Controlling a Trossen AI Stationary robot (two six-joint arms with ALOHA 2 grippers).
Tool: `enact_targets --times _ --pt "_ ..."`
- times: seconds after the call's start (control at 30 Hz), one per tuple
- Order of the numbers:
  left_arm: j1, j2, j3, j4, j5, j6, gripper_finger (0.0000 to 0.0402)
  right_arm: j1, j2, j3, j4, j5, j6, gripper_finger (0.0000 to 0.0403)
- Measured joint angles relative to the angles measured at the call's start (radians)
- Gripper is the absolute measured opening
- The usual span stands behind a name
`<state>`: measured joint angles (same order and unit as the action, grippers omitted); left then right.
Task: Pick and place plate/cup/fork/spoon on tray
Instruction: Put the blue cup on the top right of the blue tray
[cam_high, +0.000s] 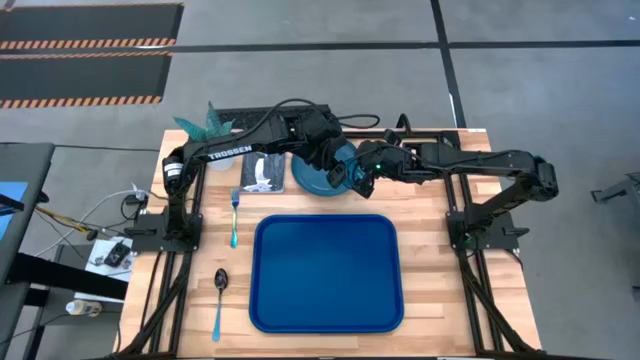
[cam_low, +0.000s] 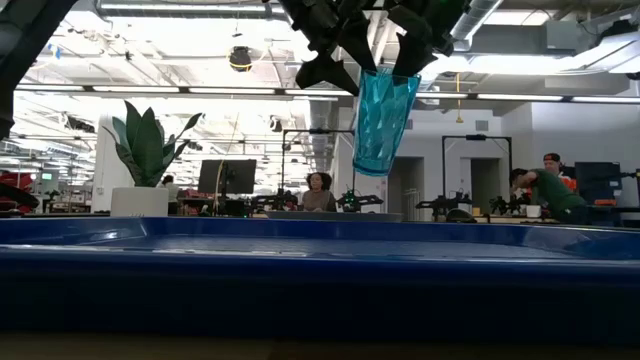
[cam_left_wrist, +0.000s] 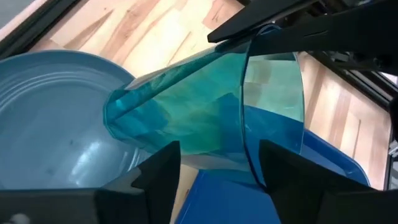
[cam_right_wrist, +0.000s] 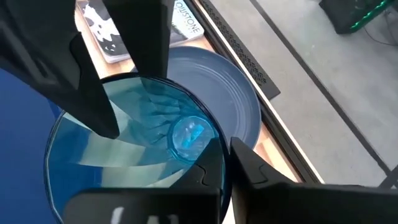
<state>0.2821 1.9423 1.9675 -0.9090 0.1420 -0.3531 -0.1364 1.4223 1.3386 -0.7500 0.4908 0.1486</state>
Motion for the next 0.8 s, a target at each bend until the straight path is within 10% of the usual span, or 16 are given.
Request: enact_targets --times 0.37,0.8 --pt "0.001 0.001 -0.002 -0.025 -0.022 -0.074 0.0015 -0.002 -0.002 0.001 0.049 -0.063 0.009 0.0022" --pt "0.001 0.002 -0.004 -0.03 -0.005 -0.055 0.0 0.006 -0.013 0.002 0.063 -0.089 0.023 0.0075"
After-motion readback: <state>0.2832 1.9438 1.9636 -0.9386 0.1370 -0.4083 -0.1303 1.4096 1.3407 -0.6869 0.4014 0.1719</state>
